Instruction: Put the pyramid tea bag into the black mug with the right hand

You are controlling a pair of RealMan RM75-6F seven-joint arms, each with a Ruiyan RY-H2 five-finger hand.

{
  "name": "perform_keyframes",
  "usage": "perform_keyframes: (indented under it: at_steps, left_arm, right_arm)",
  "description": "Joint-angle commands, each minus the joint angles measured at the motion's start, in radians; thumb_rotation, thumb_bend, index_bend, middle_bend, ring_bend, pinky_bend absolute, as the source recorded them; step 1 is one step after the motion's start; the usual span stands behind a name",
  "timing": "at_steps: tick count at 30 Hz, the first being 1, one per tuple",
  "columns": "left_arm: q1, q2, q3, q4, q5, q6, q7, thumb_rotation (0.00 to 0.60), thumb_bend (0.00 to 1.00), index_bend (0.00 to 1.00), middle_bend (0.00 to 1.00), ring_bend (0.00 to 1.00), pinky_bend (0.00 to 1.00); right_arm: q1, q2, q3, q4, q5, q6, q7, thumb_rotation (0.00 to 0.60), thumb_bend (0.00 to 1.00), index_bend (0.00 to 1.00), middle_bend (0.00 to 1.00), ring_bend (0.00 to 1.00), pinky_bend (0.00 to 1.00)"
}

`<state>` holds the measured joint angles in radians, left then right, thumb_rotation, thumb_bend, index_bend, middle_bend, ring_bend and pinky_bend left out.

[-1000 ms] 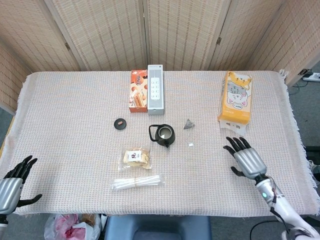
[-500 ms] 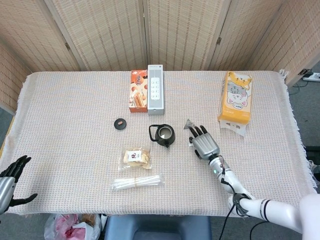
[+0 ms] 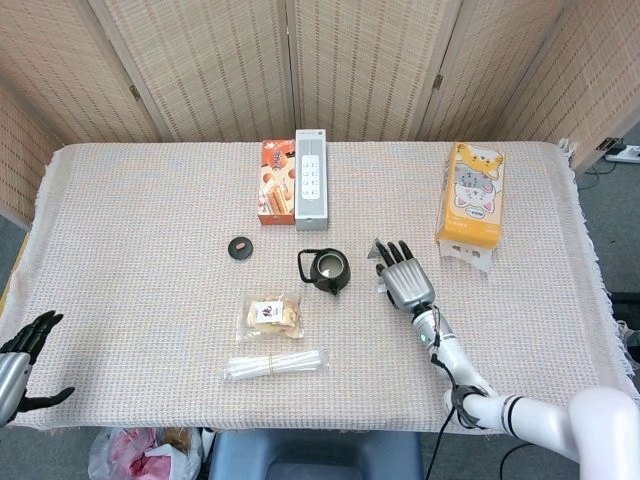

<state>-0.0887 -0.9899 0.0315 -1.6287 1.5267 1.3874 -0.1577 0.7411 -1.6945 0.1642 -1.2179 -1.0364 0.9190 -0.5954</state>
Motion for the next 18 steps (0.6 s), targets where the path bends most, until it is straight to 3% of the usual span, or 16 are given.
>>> perform_keyframes:
  at_steps: [1, 10, 18]
  left_arm:
    - [-0.002, -0.002, 0.000, -0.002, -0.003, -0.004, 0.006, 0.600, 0.13, 0.00, 0.09, 0.14, 0.28]
    - [-0.003, 0.001, -0.004, -0.001, -0.013, -0.007, -0.003, 0.600, 0.13, 0.00, 0.09, 0.14, 0.28]
    - [-0.006, 0.001, -0.002, 0.002, -0.010, -0.012, -0.008, 0.600, 0.13, 0.00, 0.09, 0.14, 0.28]
  right_arm:
    - [-0.004, -0.020, -0.006, 0.030, -0.021, 0.006, 0.033, 0.600, 0.30, 0.37, 0.00, 0.00, 0.00]
    - [0.004, -0.059, -0.003, 0.086, -0.044, -0.015, 0.103, 0.600, 0.26, 0.38, 0.00, 0.00, 0.00]
    - [0.007, -0.079, 0.003, 0.126, -0.050, -0.018, 0.124, 0.600, 0.26, 0.45, 0.00, 0.00, 0.00]
